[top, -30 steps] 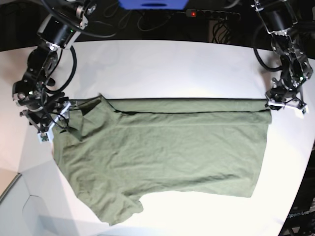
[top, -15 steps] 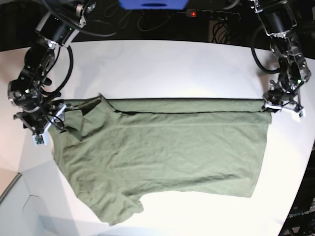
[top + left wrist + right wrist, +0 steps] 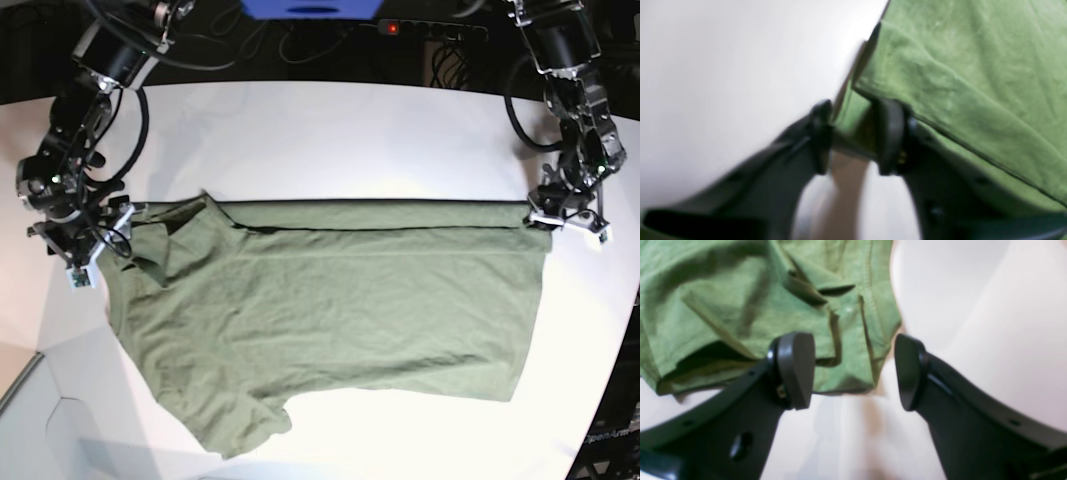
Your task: Layout the t-shirt on the table in an organized manner, then fold the t-shirt properly
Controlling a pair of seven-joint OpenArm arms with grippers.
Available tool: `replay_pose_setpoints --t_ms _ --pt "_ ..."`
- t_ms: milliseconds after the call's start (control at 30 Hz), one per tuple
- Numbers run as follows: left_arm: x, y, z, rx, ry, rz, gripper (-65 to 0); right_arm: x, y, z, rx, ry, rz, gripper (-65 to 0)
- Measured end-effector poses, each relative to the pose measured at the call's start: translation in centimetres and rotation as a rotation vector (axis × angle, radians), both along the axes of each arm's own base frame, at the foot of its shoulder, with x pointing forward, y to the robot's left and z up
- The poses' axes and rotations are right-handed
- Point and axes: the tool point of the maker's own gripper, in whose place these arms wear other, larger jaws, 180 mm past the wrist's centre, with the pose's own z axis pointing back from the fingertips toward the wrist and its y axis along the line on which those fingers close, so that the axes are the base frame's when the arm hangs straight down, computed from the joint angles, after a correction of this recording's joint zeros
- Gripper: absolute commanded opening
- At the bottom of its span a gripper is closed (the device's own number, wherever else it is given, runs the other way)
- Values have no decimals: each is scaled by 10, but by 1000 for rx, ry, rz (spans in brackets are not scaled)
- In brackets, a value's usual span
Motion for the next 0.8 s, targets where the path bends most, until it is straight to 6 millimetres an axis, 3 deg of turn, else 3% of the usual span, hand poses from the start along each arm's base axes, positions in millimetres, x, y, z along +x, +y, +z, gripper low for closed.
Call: replay_pose_setpoints --t_ms 100,200,400,800 --pt "-1 1 -4 -11 2 7 -647 -8 0 -7 1 23 0 -265" --pt "0 3 -6 -19 -4 15 -644 -11 -2 -9 0 32 -8 -264" --pt "1 4 -6 -19 -9 17 -650 -20 -27 -14 11 37 -84 -240" --pt "1 3 -6 -19 -9 16 -650 -26 -23 -45 64 115 -73 -244"
